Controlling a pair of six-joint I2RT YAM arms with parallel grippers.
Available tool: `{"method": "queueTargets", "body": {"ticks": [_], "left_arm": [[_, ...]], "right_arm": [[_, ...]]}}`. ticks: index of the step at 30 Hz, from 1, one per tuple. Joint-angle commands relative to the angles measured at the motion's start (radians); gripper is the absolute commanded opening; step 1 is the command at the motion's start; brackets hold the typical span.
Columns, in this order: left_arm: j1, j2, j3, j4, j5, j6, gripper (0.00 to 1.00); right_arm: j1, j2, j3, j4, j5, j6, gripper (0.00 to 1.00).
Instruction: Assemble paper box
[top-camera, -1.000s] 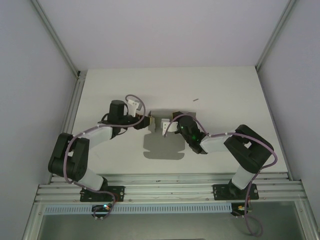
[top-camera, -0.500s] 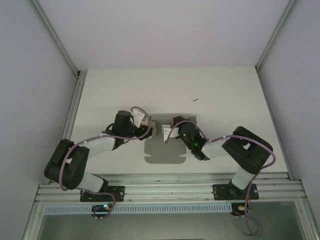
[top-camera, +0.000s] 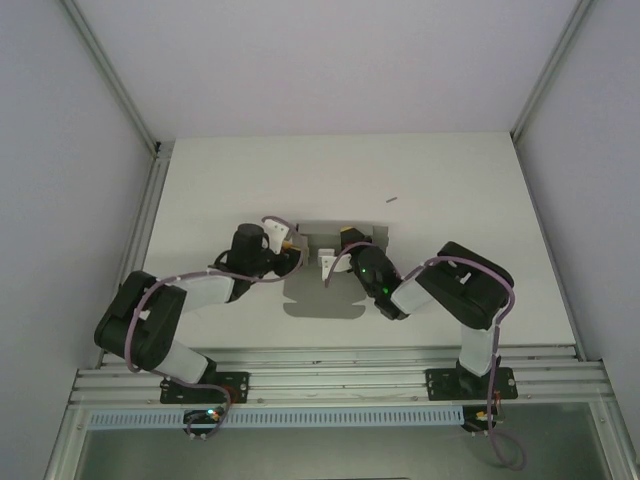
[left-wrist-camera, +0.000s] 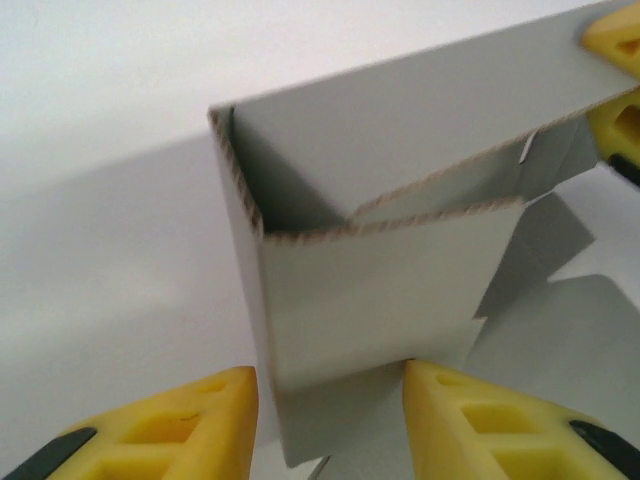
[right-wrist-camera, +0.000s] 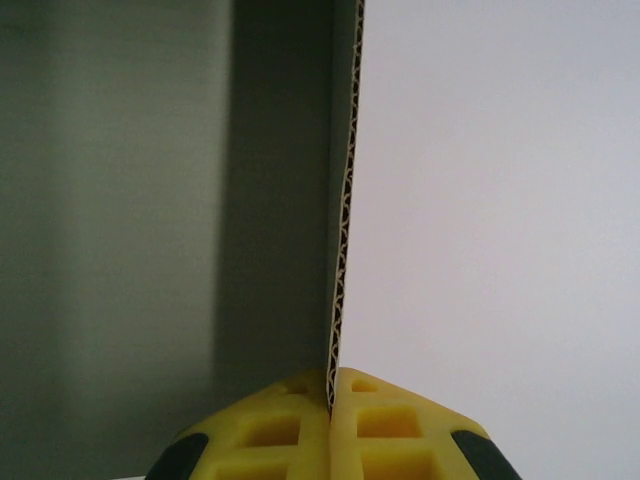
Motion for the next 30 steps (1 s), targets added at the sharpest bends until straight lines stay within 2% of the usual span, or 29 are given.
{"method": "queueTargets", "body": {"ticks": [1,5,11,15,19,22,25,30], "left_arm": [[-0.043,-0.018,-0.030,0.010,-0.116,0.042,0.42],[-0.098,-0.013,-0.053,0.023,-0.176,0.064,0.41],[-0.103,-0.015,-0.080,0.091,-0.226,0.060,0.37],[-0.105,-0.030,-0.083,0.093,-0.244,0.068,0.45],[-0.105,-0.036,-0.083,0.095,-0.233,0.063,0.46],[-0.107,-0.057,-0.089,0.093,-0.265,0.056,0.40],[-0.110,-0.097,-0.115,0.125,-0.345,0.050,0.33],[-0.113,-0.091,-0.114,0.193,-0.233,0.095,0.44]], "right_arm": [[0.030,0.000,-0.029,0.085,0.013,-0.022,0.00],[0.037,-0.006,-0.052,0.085,0.023,-0.038,0.00],[0.084,-0.014,-0.072,0.086,0.055,-0.080,0.00],[0.119,-0.032,-0.086,0.084,0.092,-0.123,0.00],[0.142,-0.031,-0.094,0.082,0.130,-0.165,0.00],[0.157,-0.024,-0.102,0.081,0.146,-0.163,0.00],[0.160,-0.017,-0.104,0.082,0.158,-0.159,0.00],[0.162,-0.002,-0.094,0.078,0.144,-0.146,0.00]]}}
